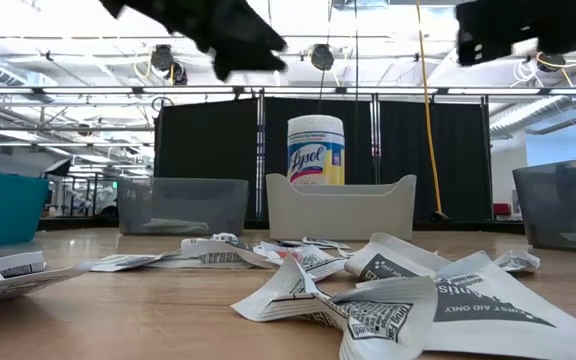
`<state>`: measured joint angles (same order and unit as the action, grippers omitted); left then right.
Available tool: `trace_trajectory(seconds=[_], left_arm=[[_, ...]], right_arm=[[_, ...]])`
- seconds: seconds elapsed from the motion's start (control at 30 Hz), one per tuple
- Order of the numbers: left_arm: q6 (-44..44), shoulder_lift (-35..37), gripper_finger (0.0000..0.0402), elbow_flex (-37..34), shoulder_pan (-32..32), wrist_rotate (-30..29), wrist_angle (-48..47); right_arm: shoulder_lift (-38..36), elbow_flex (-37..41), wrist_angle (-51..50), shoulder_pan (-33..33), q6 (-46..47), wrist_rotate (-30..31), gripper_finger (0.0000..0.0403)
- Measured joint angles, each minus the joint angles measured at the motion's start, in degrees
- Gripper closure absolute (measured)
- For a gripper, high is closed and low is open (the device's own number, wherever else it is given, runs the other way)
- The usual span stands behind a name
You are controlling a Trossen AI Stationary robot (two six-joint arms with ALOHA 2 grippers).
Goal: Pick & Place First Aid Supplies
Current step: Put the orange ointment pack into the blue bin
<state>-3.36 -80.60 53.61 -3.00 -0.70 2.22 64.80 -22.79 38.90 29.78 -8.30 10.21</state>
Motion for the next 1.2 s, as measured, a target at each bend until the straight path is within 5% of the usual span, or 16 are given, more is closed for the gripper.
trace_trajectory(seconds=[0.23, 0.43, 0.8, 1.2], left_arm=[[0.8, 7.4, 0.0229, -9.2, -13.4, -13.8, 3.6], [-0.3, 8.4, 0.024, -19.3, -21.4, -20.8, 14.4], [-1.0, 8.4, 0.0226, -23.9, -27.2, -21.9, 19.0], [-0.4, 8.4, 0.0232, -23.9, -29.4, -22.4, 19.5]], right_arm=[[12.6, -12.4, -11.5, -4.0, 2.1, -7.4, 0.0232], [21.4, -24.4, -32.2, -4.0, 1.8, -7.3, 0.0232], [24.7, -28.2, -48.6, -3.3, 13.7, -7.8, 0.0231], [33.1, -28.4, -50.4, -2.5, 18.0, -11.8, 0.0231]])
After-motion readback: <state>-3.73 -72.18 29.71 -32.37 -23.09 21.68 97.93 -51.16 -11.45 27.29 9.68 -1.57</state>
